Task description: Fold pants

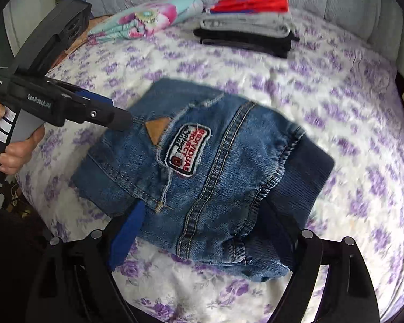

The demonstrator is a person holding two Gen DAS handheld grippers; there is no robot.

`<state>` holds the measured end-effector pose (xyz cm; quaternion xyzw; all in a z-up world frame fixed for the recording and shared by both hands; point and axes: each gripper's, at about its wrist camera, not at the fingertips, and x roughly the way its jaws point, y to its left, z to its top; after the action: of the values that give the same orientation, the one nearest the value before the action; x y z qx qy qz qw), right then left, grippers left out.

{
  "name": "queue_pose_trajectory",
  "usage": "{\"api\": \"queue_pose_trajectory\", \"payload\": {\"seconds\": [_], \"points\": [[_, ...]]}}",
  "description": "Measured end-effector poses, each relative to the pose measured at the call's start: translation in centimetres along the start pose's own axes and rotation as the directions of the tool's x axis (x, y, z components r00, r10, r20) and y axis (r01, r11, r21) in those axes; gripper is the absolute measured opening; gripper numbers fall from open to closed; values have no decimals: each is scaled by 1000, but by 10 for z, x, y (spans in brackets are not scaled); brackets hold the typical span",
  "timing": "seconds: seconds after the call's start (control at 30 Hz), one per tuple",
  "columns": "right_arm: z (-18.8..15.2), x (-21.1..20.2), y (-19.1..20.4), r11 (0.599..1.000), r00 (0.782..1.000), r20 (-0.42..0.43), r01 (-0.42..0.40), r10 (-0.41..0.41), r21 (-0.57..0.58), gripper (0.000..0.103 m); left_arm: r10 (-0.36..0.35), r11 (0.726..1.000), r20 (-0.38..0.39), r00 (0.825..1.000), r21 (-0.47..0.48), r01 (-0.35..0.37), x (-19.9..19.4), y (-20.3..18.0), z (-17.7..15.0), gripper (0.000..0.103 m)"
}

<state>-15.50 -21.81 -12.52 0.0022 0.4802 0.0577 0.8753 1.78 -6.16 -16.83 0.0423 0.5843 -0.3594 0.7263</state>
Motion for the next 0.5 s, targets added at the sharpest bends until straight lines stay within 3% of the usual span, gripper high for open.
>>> {"api": "queue_pose_trajectory", "payload": {"seconds": [0.07,0.13,0.27,0.4,0.5], "points": [[6,-1,-5,998,998,-27,-48,47,-35,88,-13,998,-6,1000,-67,12,-1,4,-1,99],[13,-6,-12,991,993,-47,-114,111,-71,88,18,997,10,1000,-75,-17,-11,0,-3,99],[40,-36,-37,972,979,10,-199,202,-120,88,34,994,88,996,-104,-25,-37,-10,-9,98],[70,-42,-78,972,972,53,-227,230,-59,88,45,989,147,988,-144,-24,-55,-19,-17,98],[83,-34,-96,968,966,72,-250,250,-9,88,52,986,144,988,-165,-28,-53,-25,-23,98]]}}
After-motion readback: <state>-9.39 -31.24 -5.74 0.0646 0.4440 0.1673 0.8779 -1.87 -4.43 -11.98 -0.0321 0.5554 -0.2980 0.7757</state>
